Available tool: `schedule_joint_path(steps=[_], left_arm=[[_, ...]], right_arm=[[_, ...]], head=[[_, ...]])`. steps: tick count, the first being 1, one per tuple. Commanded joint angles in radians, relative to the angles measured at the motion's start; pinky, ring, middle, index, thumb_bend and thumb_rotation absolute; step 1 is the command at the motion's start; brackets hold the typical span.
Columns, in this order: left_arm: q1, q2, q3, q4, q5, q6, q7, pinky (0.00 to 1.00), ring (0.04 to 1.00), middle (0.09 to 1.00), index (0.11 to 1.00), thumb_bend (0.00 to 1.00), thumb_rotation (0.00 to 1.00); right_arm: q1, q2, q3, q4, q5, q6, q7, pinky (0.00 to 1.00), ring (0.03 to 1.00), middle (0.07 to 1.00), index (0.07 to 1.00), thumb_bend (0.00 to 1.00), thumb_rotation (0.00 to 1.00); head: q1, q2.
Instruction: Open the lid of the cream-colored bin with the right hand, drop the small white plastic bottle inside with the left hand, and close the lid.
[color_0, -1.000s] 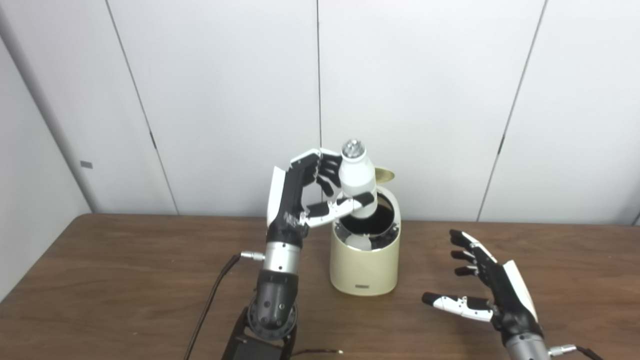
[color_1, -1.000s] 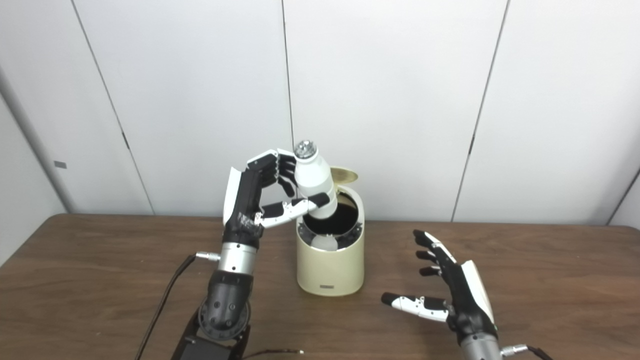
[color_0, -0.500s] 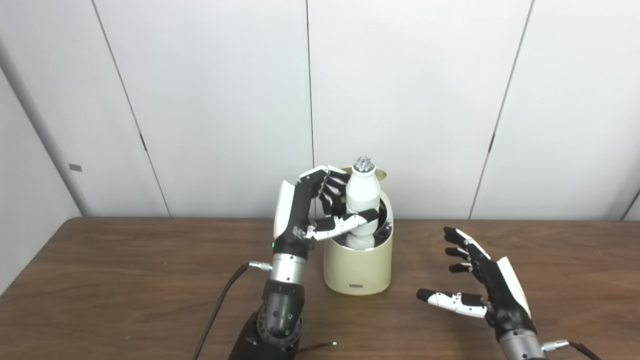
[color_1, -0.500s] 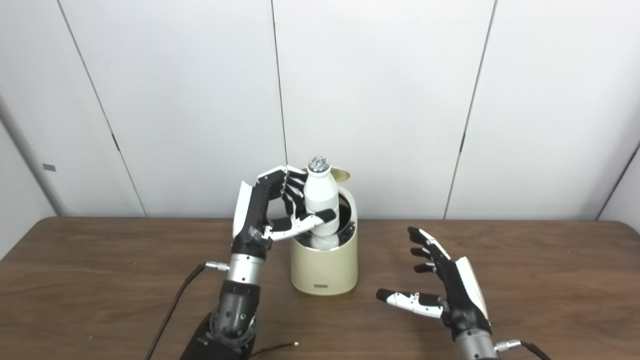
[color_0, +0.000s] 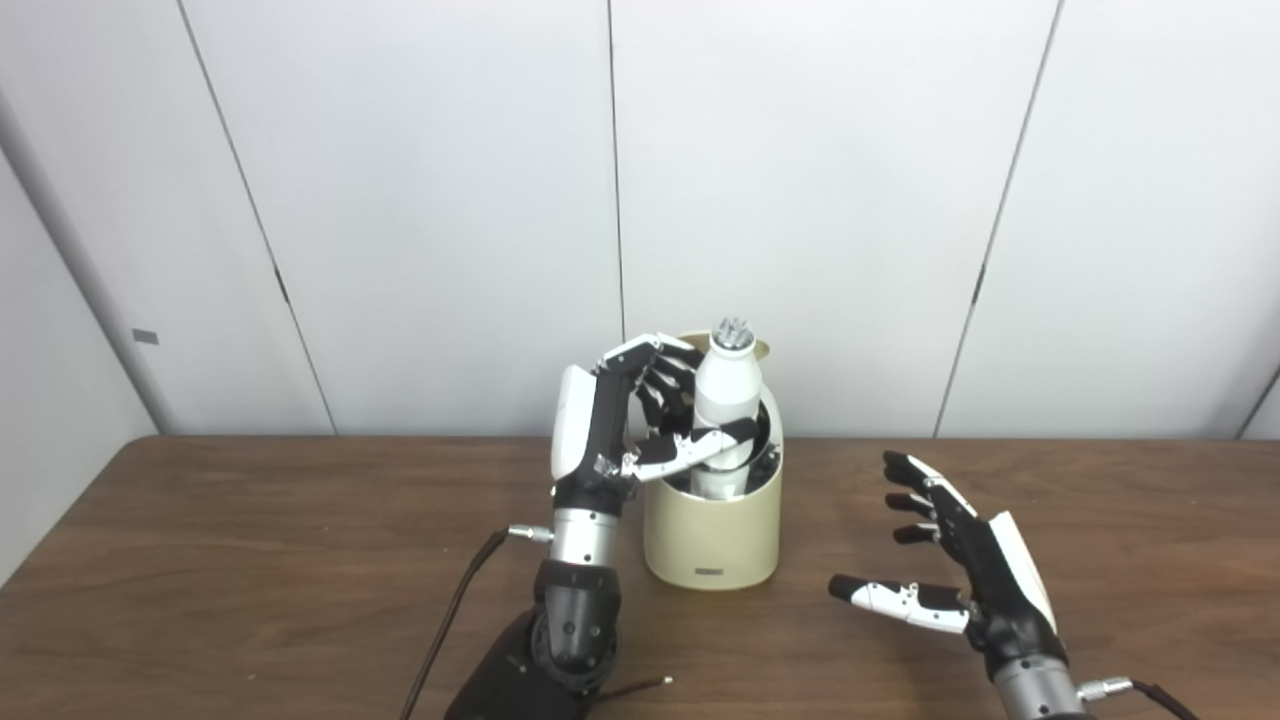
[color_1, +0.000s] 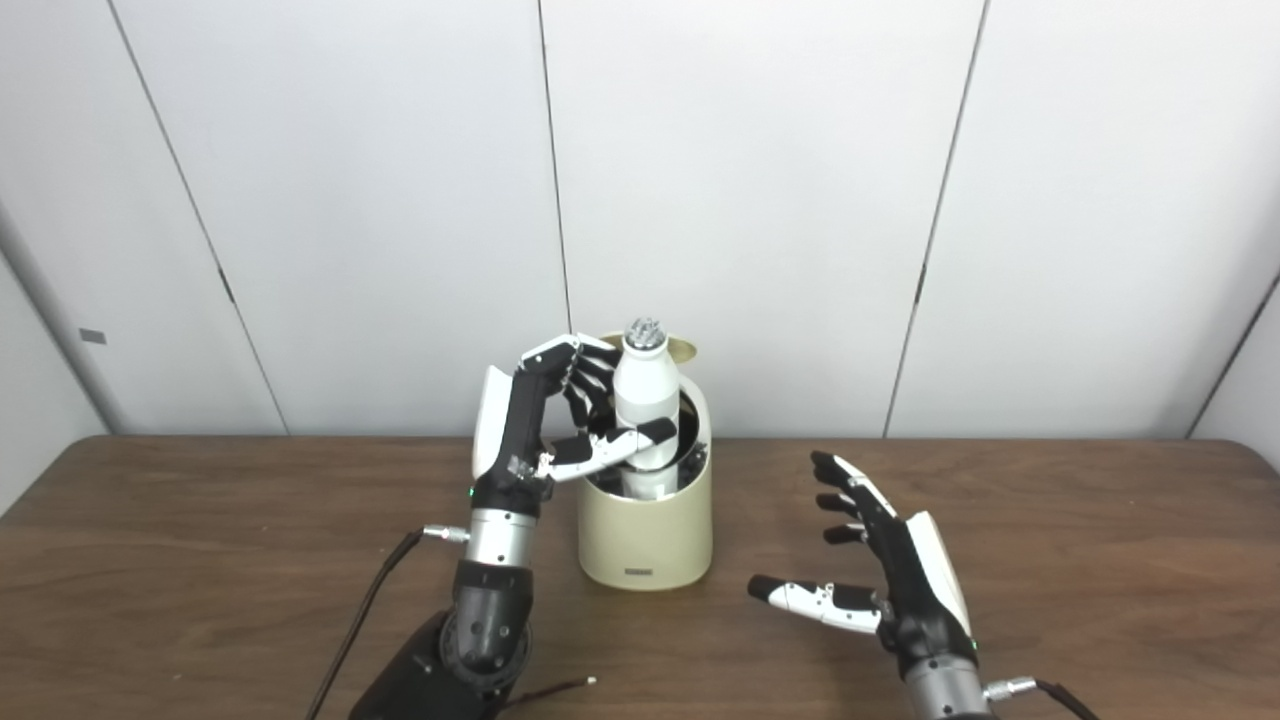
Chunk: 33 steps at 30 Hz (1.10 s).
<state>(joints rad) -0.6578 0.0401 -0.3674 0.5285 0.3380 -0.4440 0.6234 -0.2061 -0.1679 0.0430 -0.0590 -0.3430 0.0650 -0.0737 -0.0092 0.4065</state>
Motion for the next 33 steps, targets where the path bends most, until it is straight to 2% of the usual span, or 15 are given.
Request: schedule_joint_path(steps=[1, 6, 10, 18, 24, 30, 33], left_arm=[[-0.070, 0.019, -0.034, -0.004, -0.004, -0.026, 0.057, 0.18, 0.327, 0.401, 0.493, 0.52, 0.00], [-0.097, 0.067, -0.144, 0.018, -0.020, -0.026, 0.144, 0.24, 0.382, 0.445, 0.487, 0.53, 0.00], [-0.116, 0.098, -0.218, 0.040, -0.050, -0.026, 0.180, 0.27, 0.417, 0.506, 0.462, 0.52, 0.00], [-0.147, 0.130, -0.331, 0.086, -0.053, -0.026, 0.277, 0.30, 0.428, 0.516, 0.456, 0.52, 0.00], [-0.165, 0.147, -0.400, 0.121, -0.057, -0.026, 0.336, 0.26, 0.411, 0.504, 0.468, 0.52, 0.00], [-0.164, 0.154, -0.427, 0.155, -0.087, -0.026, 0.332, 0.28, 0.430, 0.499, 0.471, 0.52, 0.00], [-0.171, 0.163, -0.463, 0.178, -0.062, -0.026, 0.370, 0.28, 0.421, 0.499, 0.470, 0.52, 0.00]], right_arm=[[-0.024, -0.002, -0.005, -0.030, -0.005, -0.048, -0.016, 0.66, 0.803, 0.860, 0.858, 0.72, 0.24], [-0.024, -0.002, -0.008, -0.028, 0.000, -0.048, -0.015, 0.67, 0.804, 0.859, 0.857, 0.72, 0.25], [-0.024, -0.004, -0.009, -0.026, 0.005, -0.051, -0.012, 0.67, 0.807, 0.859, 0.856, 0.72, 0.26], [-0.025, -0.007, -0.013, -0.024, 0.007, -0.054, -0.012, 0.68, 0.806, 0.857, 0.856, 0.73, 0.25], [-0.025, -0.010, -0.019, -0.026, 0.018, -0.052, -0.002, 0.67, 0.814, 0.865, 0.863, 0.72, 0.24], [-0.025, -0.009, -0.018, -0.031, 0.011, -0.050, -0.005, 0.67, 0.809, 0.860, 0.858, 0.72, 0.23], [-0.024, -0.009, -0.018, -0.032, 0.012, -0.048, -0.003, 0.68, 0.812, 0.860, 0.858, 0.72, 0.23]], head=[[-0.001, 0.002], [-0.002, 0.004], [-0.002, 0.004], [-0.001, 0.010], [0.002, 0.011], [0.001, 0.011], [0.003, 0.012]])
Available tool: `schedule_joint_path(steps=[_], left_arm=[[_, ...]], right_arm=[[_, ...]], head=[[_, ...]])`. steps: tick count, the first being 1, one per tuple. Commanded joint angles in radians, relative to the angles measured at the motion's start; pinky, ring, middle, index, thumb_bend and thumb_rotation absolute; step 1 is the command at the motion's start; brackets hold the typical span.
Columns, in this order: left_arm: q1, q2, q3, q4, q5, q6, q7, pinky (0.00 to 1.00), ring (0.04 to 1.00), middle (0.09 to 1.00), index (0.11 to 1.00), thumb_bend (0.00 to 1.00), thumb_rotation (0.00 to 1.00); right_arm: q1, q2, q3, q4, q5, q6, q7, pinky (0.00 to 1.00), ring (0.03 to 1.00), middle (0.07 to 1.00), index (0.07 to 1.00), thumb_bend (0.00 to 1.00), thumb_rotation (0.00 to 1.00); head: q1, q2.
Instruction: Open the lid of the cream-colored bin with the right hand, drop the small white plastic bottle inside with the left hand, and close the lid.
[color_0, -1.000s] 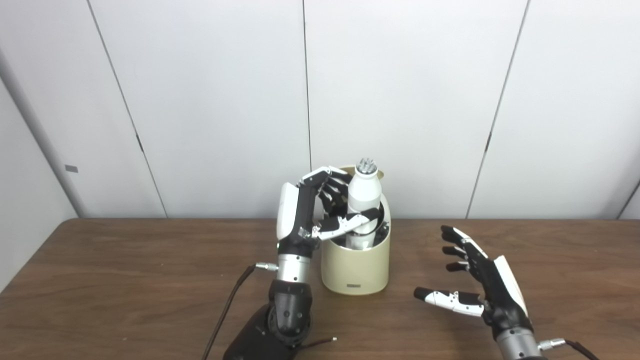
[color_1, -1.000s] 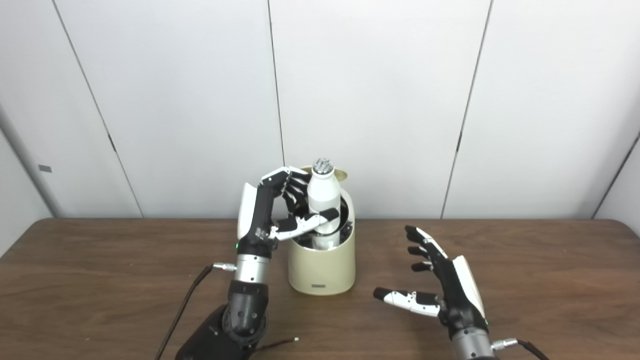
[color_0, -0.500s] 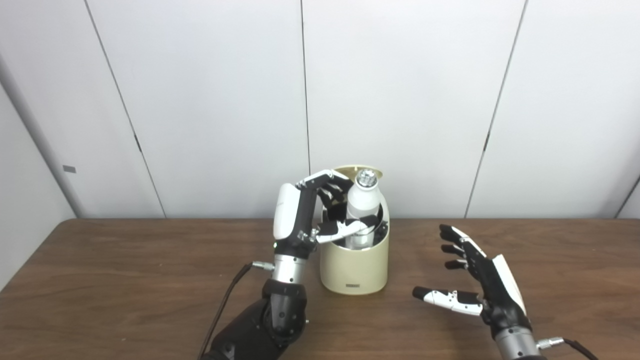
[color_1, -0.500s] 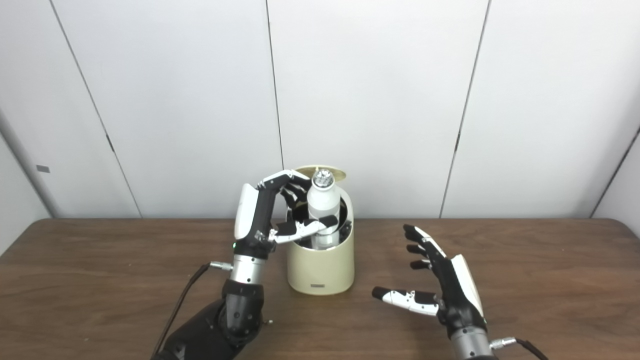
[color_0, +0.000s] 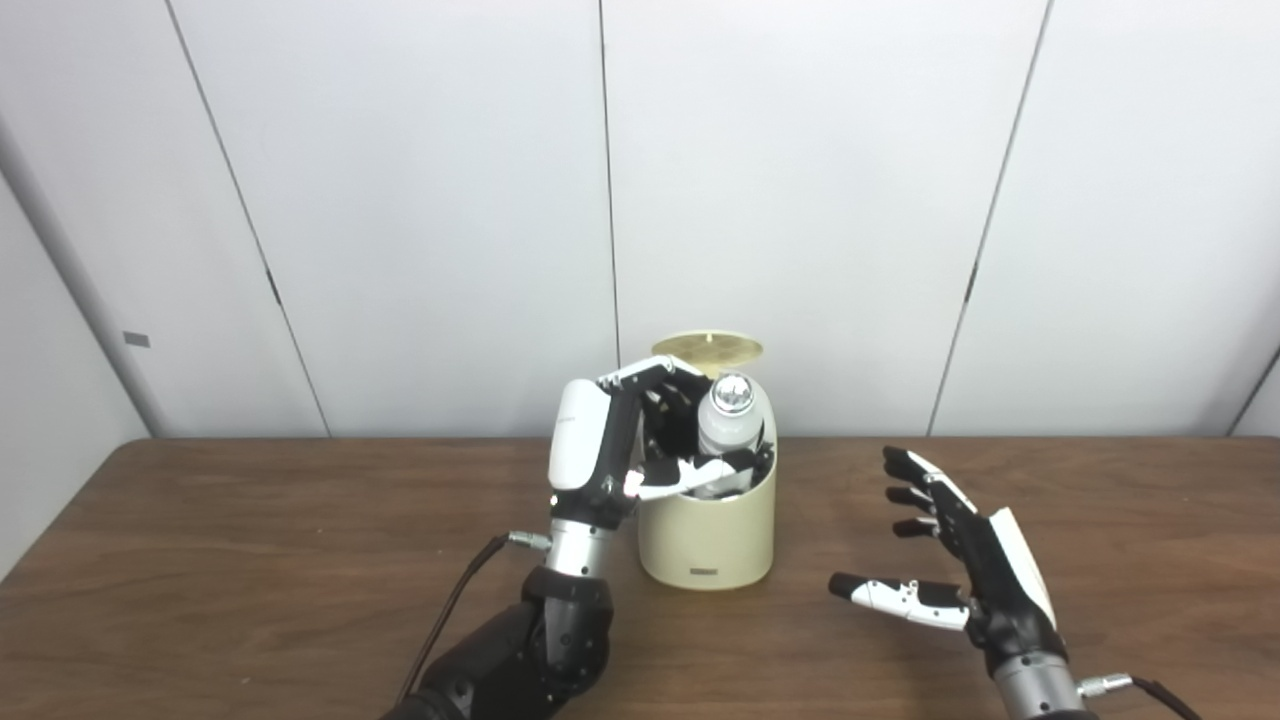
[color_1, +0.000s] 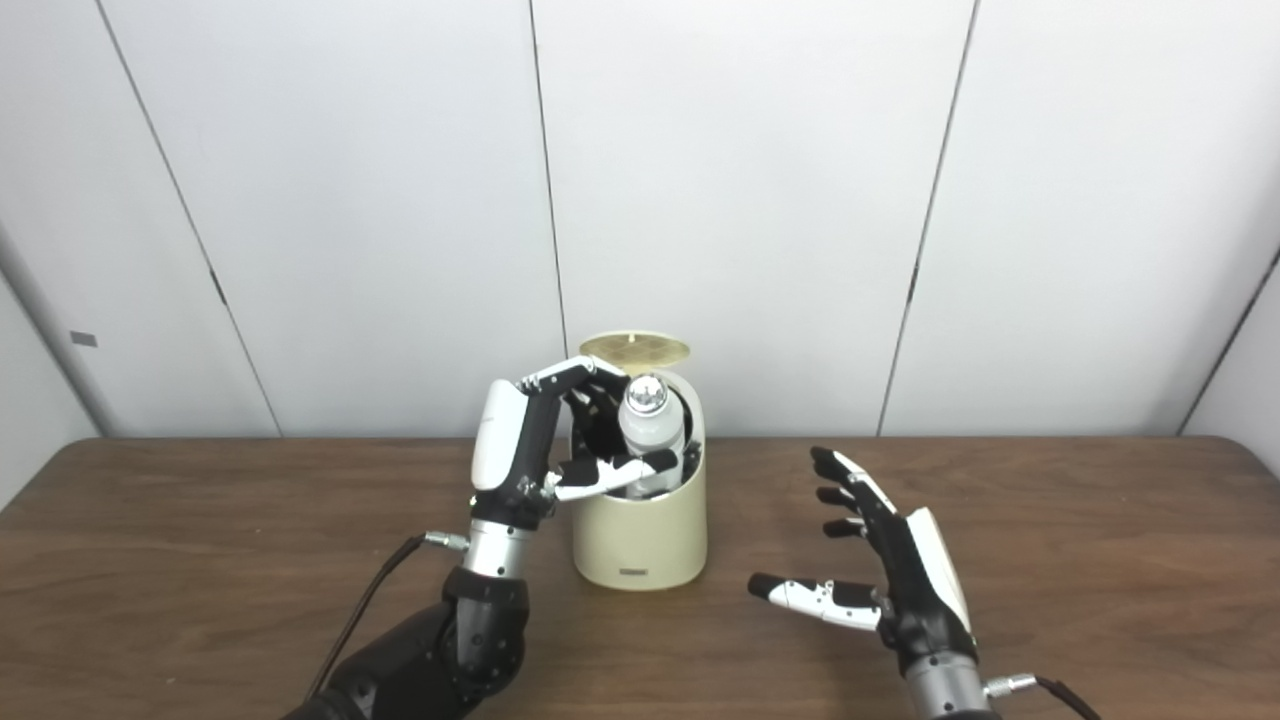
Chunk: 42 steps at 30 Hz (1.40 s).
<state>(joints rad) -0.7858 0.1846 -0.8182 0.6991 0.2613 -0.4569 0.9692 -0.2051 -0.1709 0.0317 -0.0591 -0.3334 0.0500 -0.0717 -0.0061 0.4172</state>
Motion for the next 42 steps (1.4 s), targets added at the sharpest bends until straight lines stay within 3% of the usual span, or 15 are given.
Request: schedule_joint_path(steps=[1, 4, 12, 14, 16, 18, 27, 28, 30, 33, 42], left_arm=[[-0.047, 0.020, -0.027, 0.019, 0.027, -0.013, 0.041, 0.28, 0.418, 0.500, 0.470, 0.52, 0.00], [-0.056, 0.022, -0.055, 0.057, 0.043, -0.013, 0.062, 0.28, 0.412, 0.496, 0.473, 0.52, 0.00], [-0.059, 0.016, -0.048, 0.125, 0.116, -0.013, 0.037, 0.33, 0.464, 0.469, 0.517, 0.52, 0.00], [-0.056, 0.017, -0.042, 0.118, 0.129, -0.013, 0.042, 0.39, 0.512, 0.482, 0.512, 0.52, 0.00], [-0.052, 0.018, -0.034, 0.111, 0.140, -0.013, 0.044, 0.43, 0.541, 0.581, 0.502, 0.52, 0.05], [-0.051, 0.018, -0.026, 0.107, 0.150, -0.013, 0.046, 0.45, 0.549, 0.607, 0.499, 0.52, 0.06], [-0.039, 0.020, 0.003, 0.079, 0.168, -0.013, 0.045, 0.46, 0.557, 0.616, 0.498, 0.52, 0.07], [-0.038, 0.021, 0.002, 0.073, 0.165, -0.013, 0.047, 0.47, 0.560, 0.619, 0.582, 0.69, 0.08], [-0.036, 0.022, -0.002, 0.064, 0.160, -0.013, 0.052, 0.48, 0.557, 0.631, 0.676, 0.83, 0.09], [-0.036, 0.024, -0.006, 0.056, 0.163, -0.013, 0.063, 0.49, 0.557, 0.652, 0.719, 0.87, 0.10], [-0.034, 0.027, -0.006, 0.043, 0.175, -0.013, 0.072, 0.48, 0.551, 0.671, 0.735, 0.87, 0.12]], right_arm=[[-0.025, -0.006, -0.006, -0.032, 0.003, -0.032, -0.004, 0.68, 0.813, 0.860, 0.859, 0.72, 0.23], [-0.025, -0.005, -0.006, -0.035, 0.004, -0.031, -0.004, 0.67, 0.809, 0.857, 0.858, 0.72, 0.23], [-0.019, -0.006, -0.003, -0.052, -0.004, -0.022, 0.001, 0.67, 0.801, 0.856, 0.858, 0.72, 0.24], [-0.018, -0.005, -0.004, -0.053, -0.001, -0.023, 0.002, 0.67, 0.802, 0.858, 0.857, 0.72, 0.24], [-0.017, -0.005, -0.004, -0.052, 0.000, -0.024, 0.003, 0.67, 0.801, 0.859, 0.858, 0.72, 0.25], [-0.018, -0.005, -0.003, -0.052, -0.001, -0.025, 0.004, 0.67, 0.798, 0.859, 0.858, 0.73, 0.25], [-0.017, -0.006, 0.001, -0.053, -0.004, -0.017, 0.009, 0.67, 0.798, 0.858, 0.860, 0.73, 0.26], [-0.017, -0.006, 0.002, -0.055, -0.005, -0.015, 0.010, 0.67, 0.796, 0.857, 0.861, 0.72, 0.26], [-0.017, -0.005, 0.004, -0.056, -0.008, -0.015, 0.010, 0.67, 0.793, 0.854, 0.859, 0.72, 0.25], [-0.019, -0.003, 0.004, -0.055, -0.009, -0.015, 0.011, 0.67, 0.792, 0.852, 0.856, 0.72, 0.24], [-0.019, 0.000, 0.003, -0.057, -0.008, -0.009, 0.015, 0.67, 0.794, 0.853, 0.855, 0.73, 0.22]], head=[[0.000, 0.001], [0.000, 0.001], [0.003, 0.007], [0.005, 0.007], [0.007, 0.008], [0.009, 0.009], [0.017, 0.013], [0.018, 0.013], [0.019, 0.014], [0.019, 0.014], [0.024, 0.018]])
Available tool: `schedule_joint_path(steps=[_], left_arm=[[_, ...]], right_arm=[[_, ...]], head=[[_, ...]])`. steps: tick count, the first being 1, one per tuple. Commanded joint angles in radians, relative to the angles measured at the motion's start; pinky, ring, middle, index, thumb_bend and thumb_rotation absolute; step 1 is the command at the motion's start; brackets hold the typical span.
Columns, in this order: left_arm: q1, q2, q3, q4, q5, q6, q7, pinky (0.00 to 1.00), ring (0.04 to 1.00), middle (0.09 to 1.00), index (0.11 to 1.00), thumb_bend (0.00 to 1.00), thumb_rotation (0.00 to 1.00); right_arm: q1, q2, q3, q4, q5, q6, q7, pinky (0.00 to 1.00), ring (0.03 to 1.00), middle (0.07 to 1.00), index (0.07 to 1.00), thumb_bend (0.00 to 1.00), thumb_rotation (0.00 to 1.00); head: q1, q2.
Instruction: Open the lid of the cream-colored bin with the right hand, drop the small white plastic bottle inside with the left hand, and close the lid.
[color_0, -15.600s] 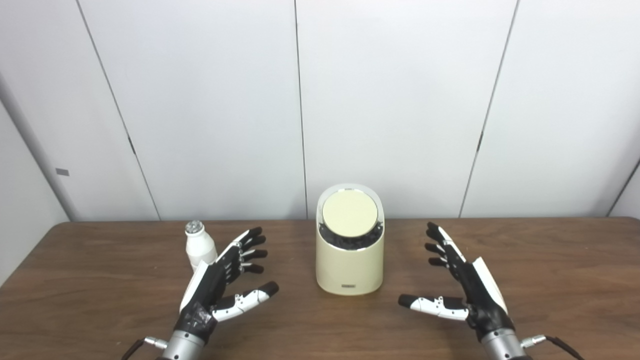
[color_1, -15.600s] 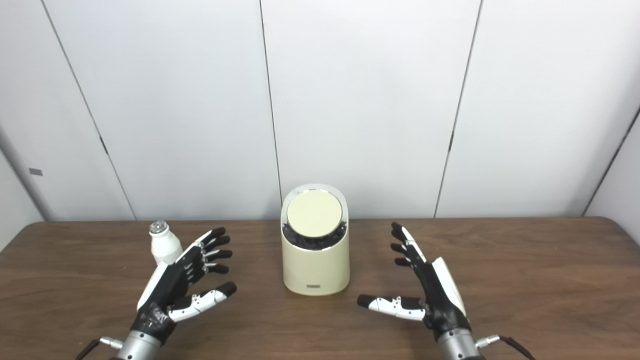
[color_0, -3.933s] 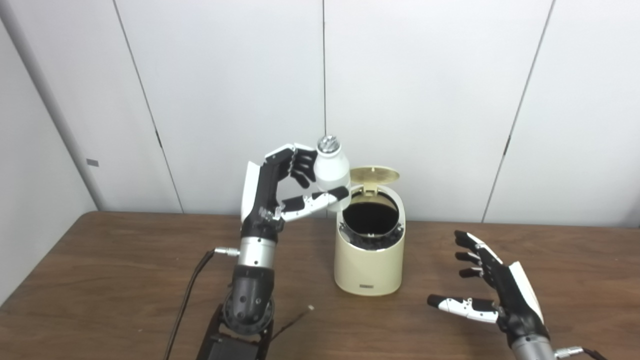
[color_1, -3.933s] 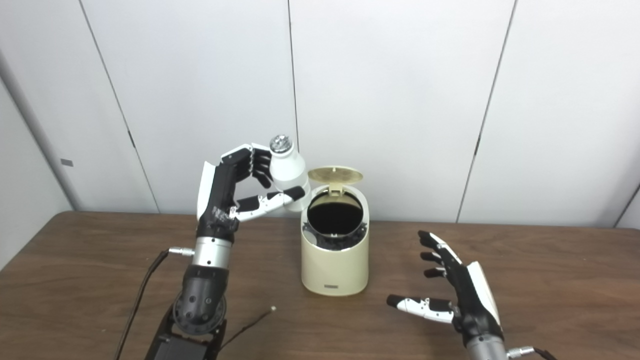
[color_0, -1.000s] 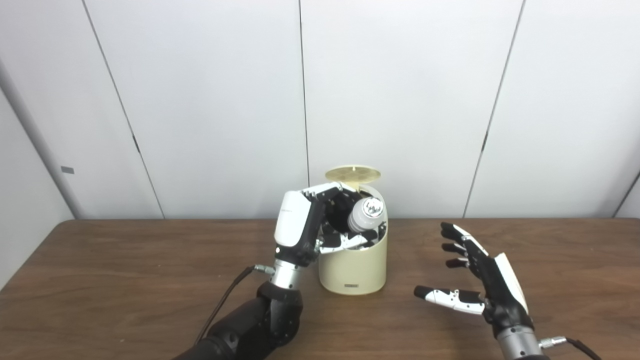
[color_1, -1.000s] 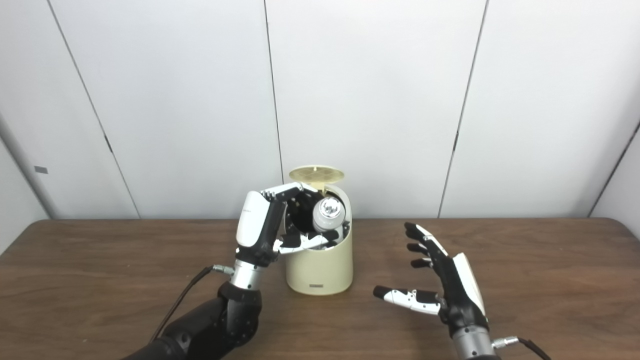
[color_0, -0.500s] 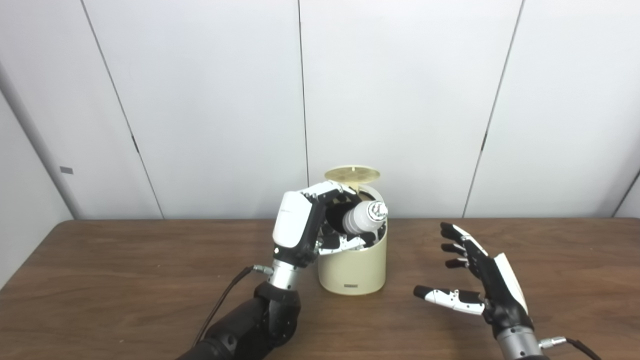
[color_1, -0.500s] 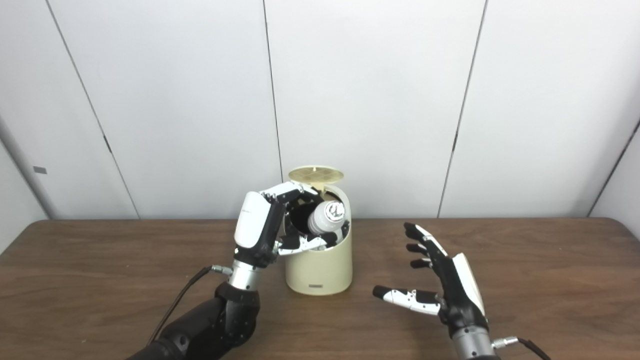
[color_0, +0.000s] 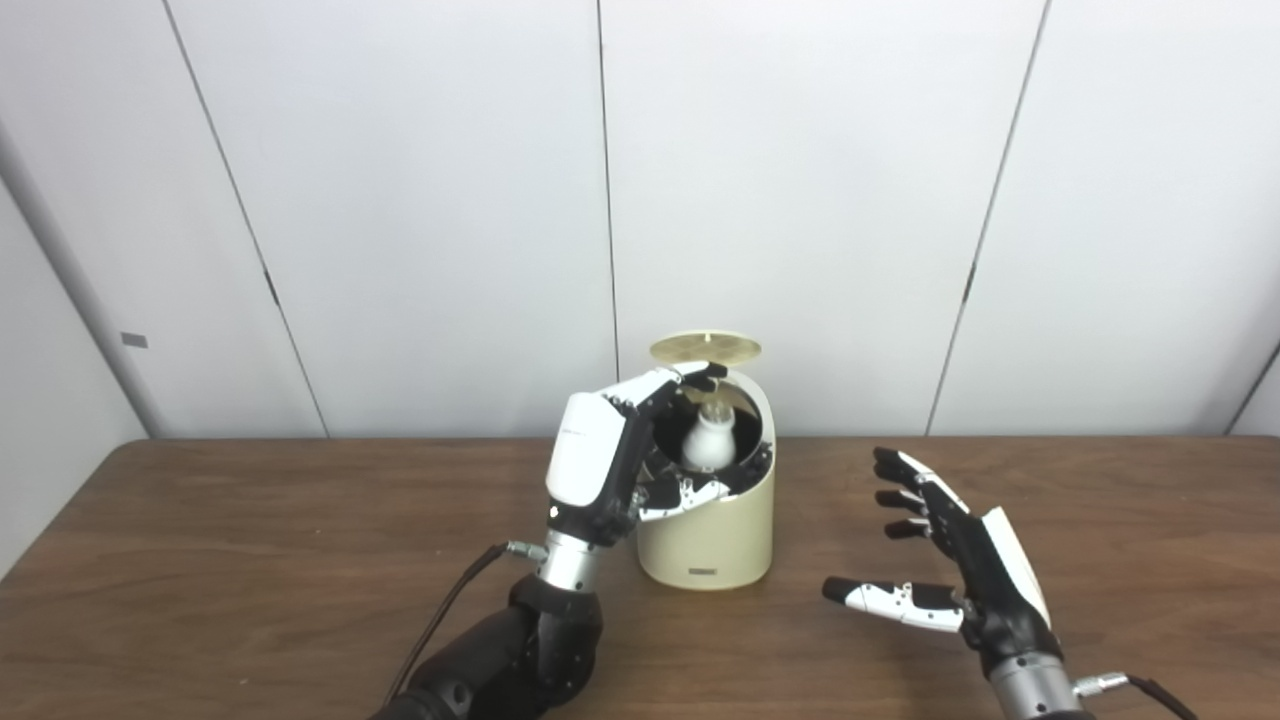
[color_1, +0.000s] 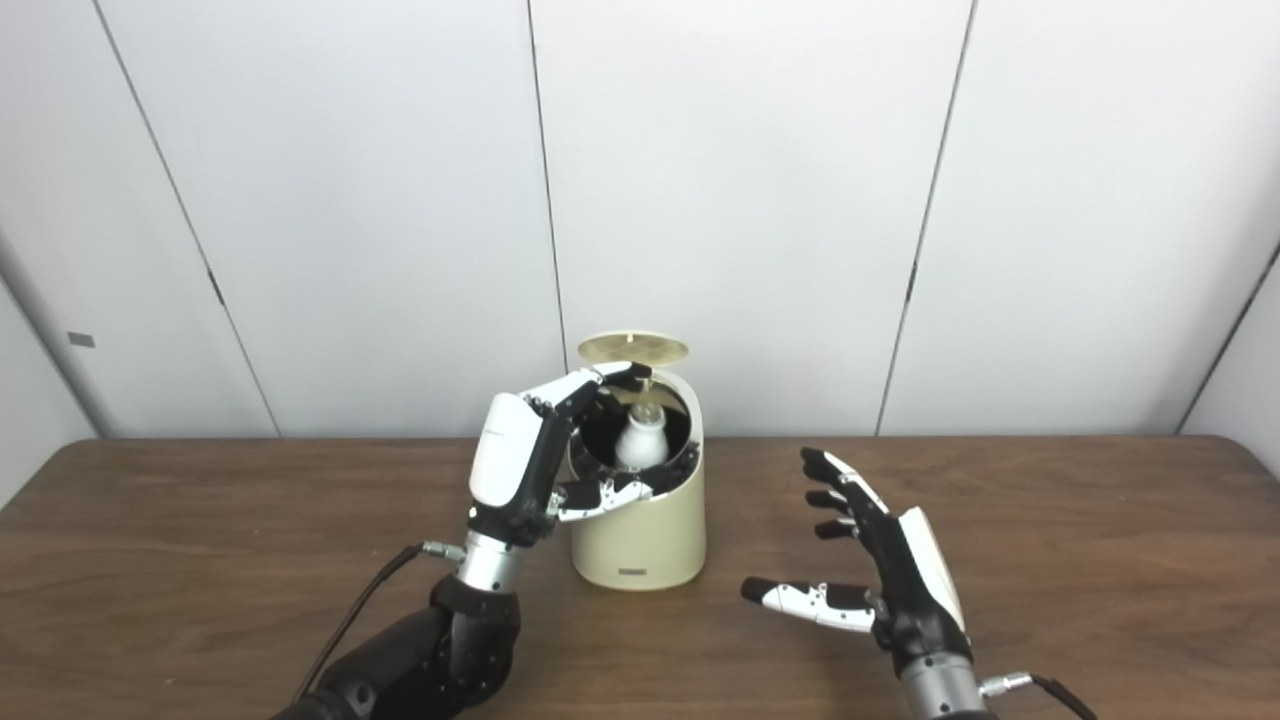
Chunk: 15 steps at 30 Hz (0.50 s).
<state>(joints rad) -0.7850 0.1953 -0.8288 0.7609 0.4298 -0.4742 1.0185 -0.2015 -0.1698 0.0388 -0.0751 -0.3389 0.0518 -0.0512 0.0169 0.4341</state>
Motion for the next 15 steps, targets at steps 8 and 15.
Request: schedule_joint_path(steps=[8, 15], left_arm=[[-0.036, 0.018, 0.009, -0.025, 0.018, 0.004, 0.039, 0.43, 0.520, 0.647, 0.719, 0.88, 0.12], [-0.027, 0.030, 0.010, -0.064, 0.018, 0.004, 0.058, 0.41, 0.496, 0.605, 0.676, 0.82, 0.10]], right_arm=[[-0.024, -0.002, -0.004, -0.042, -0.003, -0.013, -0.003, 0.67, 0.793, 0.853, 0.855, 0.73, 0.22], [-0.022, 0.002, -0.006, -0.039, 0.000, -0.011, -0.004, 0.66, 0.790, 0.851, 0.853, 0.73, 0.20]], head=[[0.001, 0.003], [0.004, 0.000]])
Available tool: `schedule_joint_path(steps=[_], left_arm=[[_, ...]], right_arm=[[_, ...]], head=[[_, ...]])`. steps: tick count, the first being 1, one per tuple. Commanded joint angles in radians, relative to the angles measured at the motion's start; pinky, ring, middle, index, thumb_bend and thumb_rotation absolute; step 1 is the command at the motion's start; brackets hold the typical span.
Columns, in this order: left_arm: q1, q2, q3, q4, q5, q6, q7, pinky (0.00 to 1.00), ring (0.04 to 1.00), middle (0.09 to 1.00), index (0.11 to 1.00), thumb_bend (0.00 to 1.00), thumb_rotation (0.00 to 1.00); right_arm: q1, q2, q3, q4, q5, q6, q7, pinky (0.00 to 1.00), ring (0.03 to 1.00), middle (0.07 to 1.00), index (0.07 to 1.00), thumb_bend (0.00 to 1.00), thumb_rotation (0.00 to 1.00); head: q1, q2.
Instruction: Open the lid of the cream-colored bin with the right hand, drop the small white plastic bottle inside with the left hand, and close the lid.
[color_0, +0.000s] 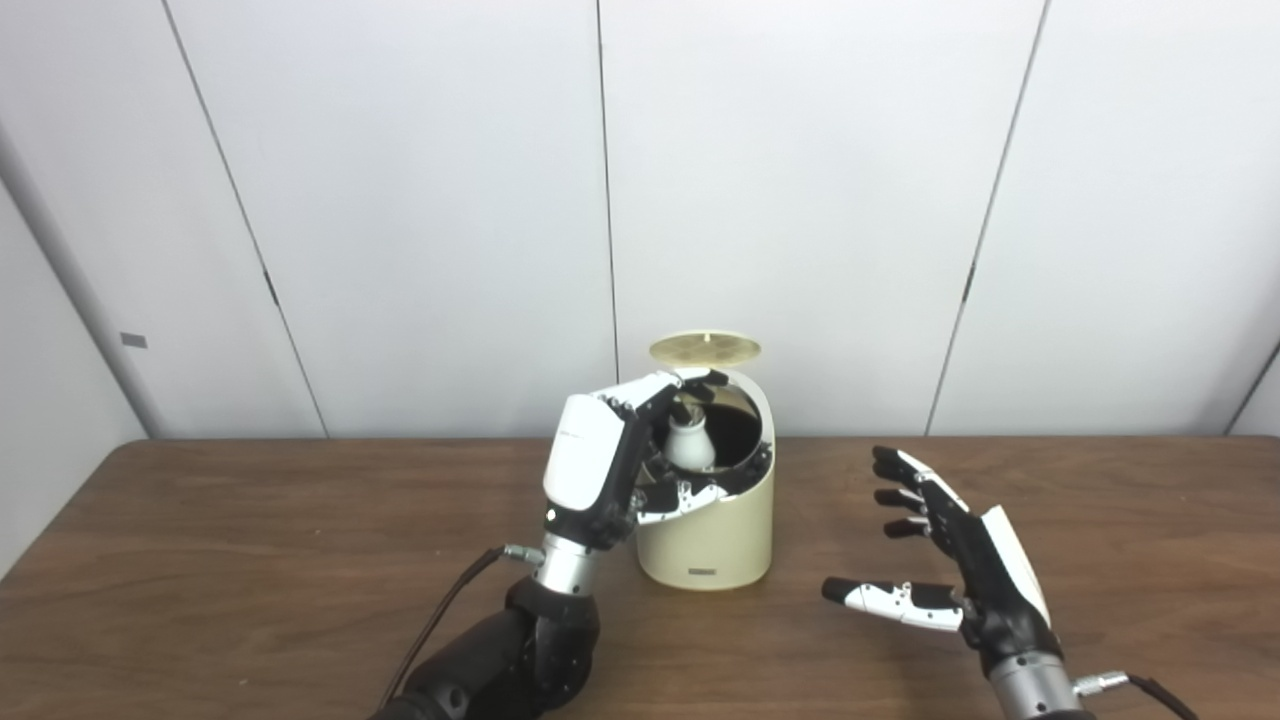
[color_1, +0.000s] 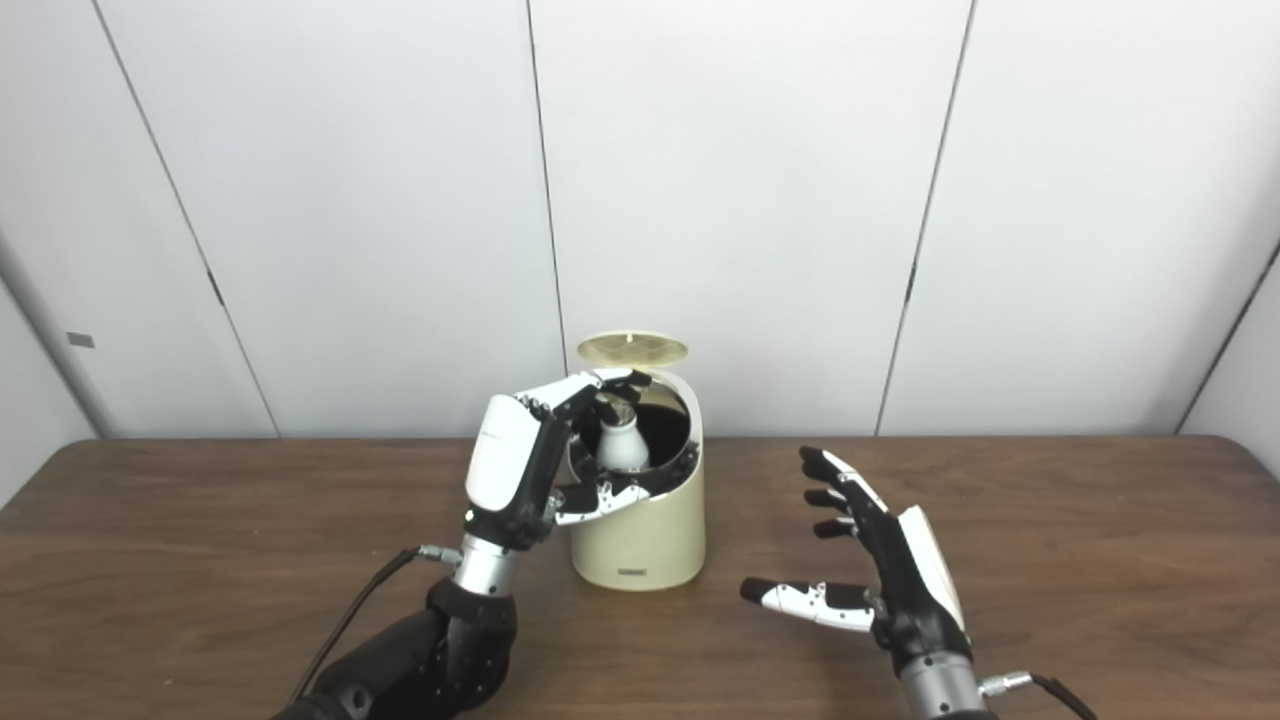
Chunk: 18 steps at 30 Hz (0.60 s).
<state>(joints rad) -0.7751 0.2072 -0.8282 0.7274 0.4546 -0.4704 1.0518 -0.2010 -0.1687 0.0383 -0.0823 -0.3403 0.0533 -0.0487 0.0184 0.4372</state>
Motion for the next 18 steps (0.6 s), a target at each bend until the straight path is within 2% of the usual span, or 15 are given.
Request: schedule_joint_path(steps=[1, 4, 8, 12, 15, 18], left_arm=[[-0.030, 0.020, 0.016, -0.046, -0.016, 0.001, 0.019, 0.41, 0.492, 0.595, 0.657, 0.81, 0.10], [-0.010, 0.029, 0.042, -0.098, -0.017, 0.001, 0.024, 0.39, 0.474, 0.560, 0.596, 0.77, 0.10], [0.011, 0.052, 0.074, -0.169, 0.027, 0.001, 0.075, 0.36, 0.447, 0.552, 0.598, 0.73, 0.07], [0.035, 0.065, 0.121, -0.219, 0.059, 0.001, 0.106, 0.36, 0.446, 0.555, 0.604, 0.70, 0.09], [0.077, 0.079, 0.189, -0.291, 0.055, 0.001, 0.090, 0.36, 0.457, 0.571, 0.605, 0.68, 0.12], [0.134, 0.108, 0.247, -0.390, -0.029, 0.001, -0.014, 0.36, 0.484, 0.592, 0.618, 0.67, 0.11]], right_arm=[[-0.023, 0.001, -0.006, -0.031, 0.002, -0.015, -0.006, 0.66, 0.790, 0.851, 0.853, 0.73, 0.20], [-0.022, 0.001, -0.005, -0.033, 0.002, -0.011, -0.004, 0.66, 0.794, 0.853, 0.853, 0.72, 0.21], [-0.021, -0.001, -0.006, -0.029, 0.005, -0.013, -0.002, 0.67, 0.797, 0.855, 0.856, 0.72, 0.20], [-0.020, -0.004, -0.008, -0.028, 0.007, -0.013, 0.001, 0.67, 0.797, 0.855, 0.856, 0.72, 0.20], [-0.020, -0.004, -0.010, -0.029, 0.011, -0.013, 0.002, 0.67, 0.797, 0.855, 0.854, 0.72, 0.21], [-0.029, -0.007, -0.011, -0.028, 0.009, -0.036, -0.003, 0.67, 0.788, 0.849, 0.845, 0.71, 0.24]], head=[[0.003, -0.003], [0.003, -0.004], [0.006, -0.004], [0.007, -0.005], [0.007, -0.006], [0.007, -0.006]])
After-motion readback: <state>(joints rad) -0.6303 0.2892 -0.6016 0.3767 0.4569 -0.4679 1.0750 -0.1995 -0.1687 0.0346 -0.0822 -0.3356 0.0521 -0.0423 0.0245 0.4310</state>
